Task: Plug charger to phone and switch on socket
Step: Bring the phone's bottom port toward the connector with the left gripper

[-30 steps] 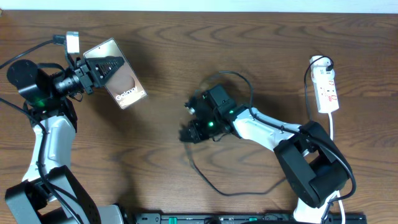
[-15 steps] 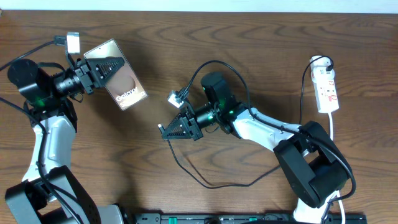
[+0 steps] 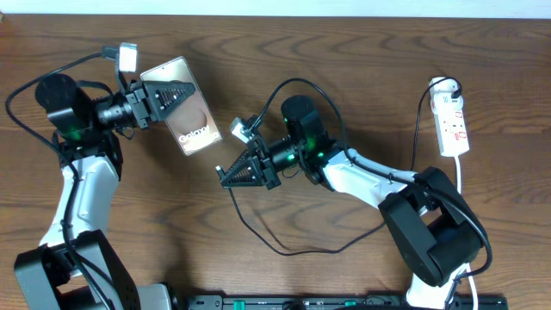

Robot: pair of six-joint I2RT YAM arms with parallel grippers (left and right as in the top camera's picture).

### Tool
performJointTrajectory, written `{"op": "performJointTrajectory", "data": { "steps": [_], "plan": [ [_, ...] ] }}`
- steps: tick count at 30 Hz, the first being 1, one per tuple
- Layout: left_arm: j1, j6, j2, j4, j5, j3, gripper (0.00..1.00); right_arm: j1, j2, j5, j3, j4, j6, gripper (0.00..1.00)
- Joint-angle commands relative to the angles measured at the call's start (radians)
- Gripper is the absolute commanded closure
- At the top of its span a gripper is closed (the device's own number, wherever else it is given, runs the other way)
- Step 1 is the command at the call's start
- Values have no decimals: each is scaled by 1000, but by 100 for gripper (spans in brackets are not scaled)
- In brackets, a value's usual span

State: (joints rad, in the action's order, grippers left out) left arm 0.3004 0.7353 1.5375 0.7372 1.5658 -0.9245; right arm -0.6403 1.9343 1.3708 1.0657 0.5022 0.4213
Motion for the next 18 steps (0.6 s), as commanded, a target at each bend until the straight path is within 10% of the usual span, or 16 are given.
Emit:
{"op": "performJointTrajectory", "data": {
  "steps": [1,8,18],
  "plan": [
    [2,-6,-8,10,5,-13,93,33,81,92,2,84,48,99],
    [2,-18,-8,9,5,-13,93,37,195,188,25,408,226,99],
    [2,-18,-8,9,6,-13,93,37,204,188,57,442,262,99]
  ]
}}
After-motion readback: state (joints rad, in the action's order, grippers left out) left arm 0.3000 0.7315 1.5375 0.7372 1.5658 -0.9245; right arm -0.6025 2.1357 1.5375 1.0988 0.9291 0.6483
